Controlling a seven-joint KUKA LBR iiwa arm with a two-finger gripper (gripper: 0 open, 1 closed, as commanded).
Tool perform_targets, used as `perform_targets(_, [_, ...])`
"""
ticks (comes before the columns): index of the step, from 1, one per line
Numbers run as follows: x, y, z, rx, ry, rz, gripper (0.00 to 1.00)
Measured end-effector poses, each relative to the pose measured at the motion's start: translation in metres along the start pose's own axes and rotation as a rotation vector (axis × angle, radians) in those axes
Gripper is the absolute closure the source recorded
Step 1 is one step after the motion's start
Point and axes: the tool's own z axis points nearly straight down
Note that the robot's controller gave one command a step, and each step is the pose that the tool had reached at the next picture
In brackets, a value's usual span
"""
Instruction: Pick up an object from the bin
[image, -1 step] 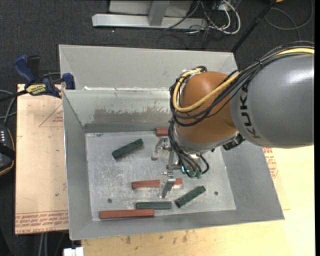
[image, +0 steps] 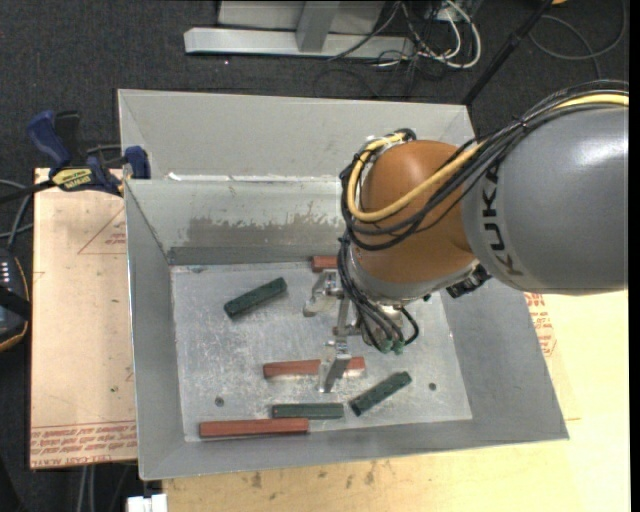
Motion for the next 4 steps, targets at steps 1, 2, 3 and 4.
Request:
perform_targets(1, [-0.010,-0.040,0.112,-0.009,-0.012,-0.002,1.00])
perform_targets(2, [-0.009,-0.040,0.112,-0.009,-0.013,-0.002,1.00])
perform_targets(3, [-0.039,-0.030,0.088,-0.001,-0.001,0.038,1.00])
perform_targets(4, [-0.038,-0.034,0.071,-0.001,-0.004,0.058,1.00])
